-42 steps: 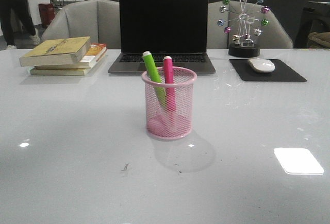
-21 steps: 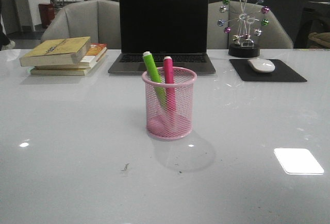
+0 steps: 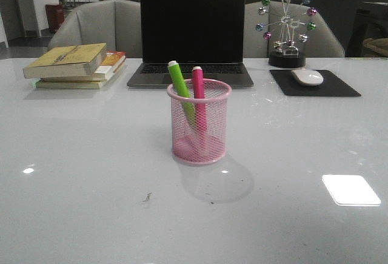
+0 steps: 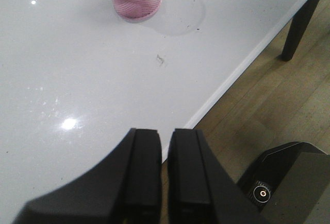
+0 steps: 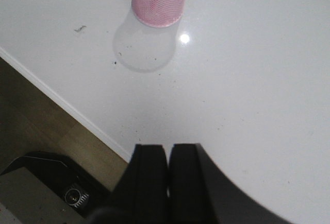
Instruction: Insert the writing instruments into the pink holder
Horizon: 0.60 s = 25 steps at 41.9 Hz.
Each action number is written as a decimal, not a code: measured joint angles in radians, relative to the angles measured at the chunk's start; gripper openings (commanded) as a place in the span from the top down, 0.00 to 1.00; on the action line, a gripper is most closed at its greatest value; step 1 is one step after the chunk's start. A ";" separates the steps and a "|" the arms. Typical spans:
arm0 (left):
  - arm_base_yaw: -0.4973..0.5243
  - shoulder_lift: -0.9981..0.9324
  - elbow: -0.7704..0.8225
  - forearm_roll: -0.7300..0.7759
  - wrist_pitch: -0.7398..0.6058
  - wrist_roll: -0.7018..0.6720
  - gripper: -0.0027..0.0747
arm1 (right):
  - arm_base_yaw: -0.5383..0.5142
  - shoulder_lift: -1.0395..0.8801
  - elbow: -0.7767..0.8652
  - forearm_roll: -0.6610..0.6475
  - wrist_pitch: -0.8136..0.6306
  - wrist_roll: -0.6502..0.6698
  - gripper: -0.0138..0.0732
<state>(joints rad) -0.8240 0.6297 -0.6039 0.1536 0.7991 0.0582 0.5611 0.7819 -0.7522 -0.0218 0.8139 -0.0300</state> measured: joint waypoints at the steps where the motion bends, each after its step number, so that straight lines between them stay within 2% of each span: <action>1: 0.000 0.000 0.002 0.002 0.000 0.000 0.84 | 0.000 0.000 0.000 0.000 -0.005 0.000 0.79; 25: 0.000 0.000 0.004 0.007 0.000 -0.005 0.84 | 0.000 0.000 0.000 0.000 -0.020 0.000 0.79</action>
<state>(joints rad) -0.8240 0.6297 -0.5998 0.1603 0.7991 0.0536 0.5611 0.7819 -0.7522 -0.0218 0.7941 -0.0305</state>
